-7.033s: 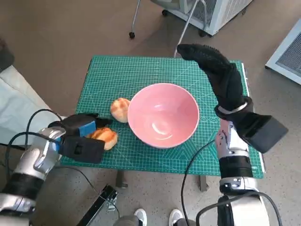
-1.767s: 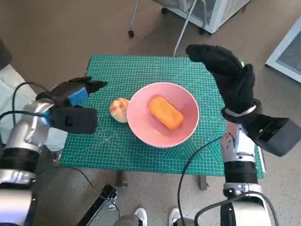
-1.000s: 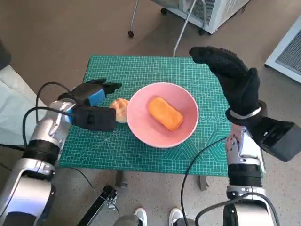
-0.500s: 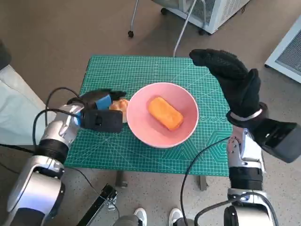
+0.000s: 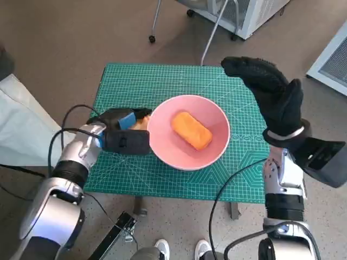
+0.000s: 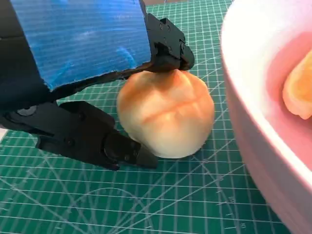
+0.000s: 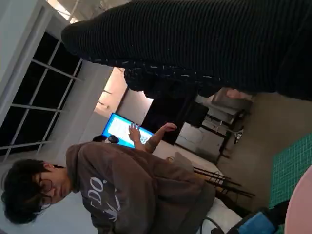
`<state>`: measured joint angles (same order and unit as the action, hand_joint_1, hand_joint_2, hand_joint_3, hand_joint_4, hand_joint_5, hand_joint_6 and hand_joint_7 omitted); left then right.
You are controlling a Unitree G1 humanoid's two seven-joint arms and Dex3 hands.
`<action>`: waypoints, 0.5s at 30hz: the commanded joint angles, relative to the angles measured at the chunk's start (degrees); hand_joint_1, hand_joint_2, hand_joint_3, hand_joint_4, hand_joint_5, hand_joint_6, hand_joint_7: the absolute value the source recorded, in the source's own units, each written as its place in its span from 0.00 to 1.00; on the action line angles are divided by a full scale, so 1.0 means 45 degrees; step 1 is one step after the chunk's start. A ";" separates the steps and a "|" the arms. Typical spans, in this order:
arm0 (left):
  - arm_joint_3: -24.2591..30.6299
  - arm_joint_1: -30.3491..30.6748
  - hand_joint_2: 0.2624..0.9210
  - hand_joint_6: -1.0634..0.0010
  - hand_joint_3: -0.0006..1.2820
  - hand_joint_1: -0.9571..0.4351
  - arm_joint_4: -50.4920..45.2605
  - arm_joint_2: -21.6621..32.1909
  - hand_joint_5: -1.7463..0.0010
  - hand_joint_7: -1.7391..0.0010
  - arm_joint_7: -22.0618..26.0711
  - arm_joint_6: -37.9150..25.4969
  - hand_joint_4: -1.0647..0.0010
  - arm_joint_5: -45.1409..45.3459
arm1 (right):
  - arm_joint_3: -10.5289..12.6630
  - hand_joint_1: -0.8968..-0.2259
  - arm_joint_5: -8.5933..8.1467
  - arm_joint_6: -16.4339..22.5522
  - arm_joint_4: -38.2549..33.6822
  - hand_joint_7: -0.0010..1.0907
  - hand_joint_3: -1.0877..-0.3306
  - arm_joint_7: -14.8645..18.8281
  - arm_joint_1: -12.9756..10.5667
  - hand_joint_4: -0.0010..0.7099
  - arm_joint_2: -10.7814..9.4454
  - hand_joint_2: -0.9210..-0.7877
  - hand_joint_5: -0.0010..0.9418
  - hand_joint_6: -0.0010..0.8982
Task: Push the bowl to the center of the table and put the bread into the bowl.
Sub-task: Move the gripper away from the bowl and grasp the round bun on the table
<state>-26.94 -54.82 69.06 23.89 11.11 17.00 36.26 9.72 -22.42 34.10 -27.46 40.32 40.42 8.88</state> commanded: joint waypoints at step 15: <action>-0.0167 0.0237 1.00 0.49 0.13 0.69 0.0859 0.0469 0.29 0.25 -0.1381 0.1190 0.48 0.0150 | -0.0065 0.37 0.0093 0.0042 -0.0269 0.58 0.47 0.0013 -0.0134 0.03 -0.0003 0.00 0.39 0.00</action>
<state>-27.24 -54.80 71.56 24.36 4.77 22.24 36.24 9.71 -22.37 34.28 -27.75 40.32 40.40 8.87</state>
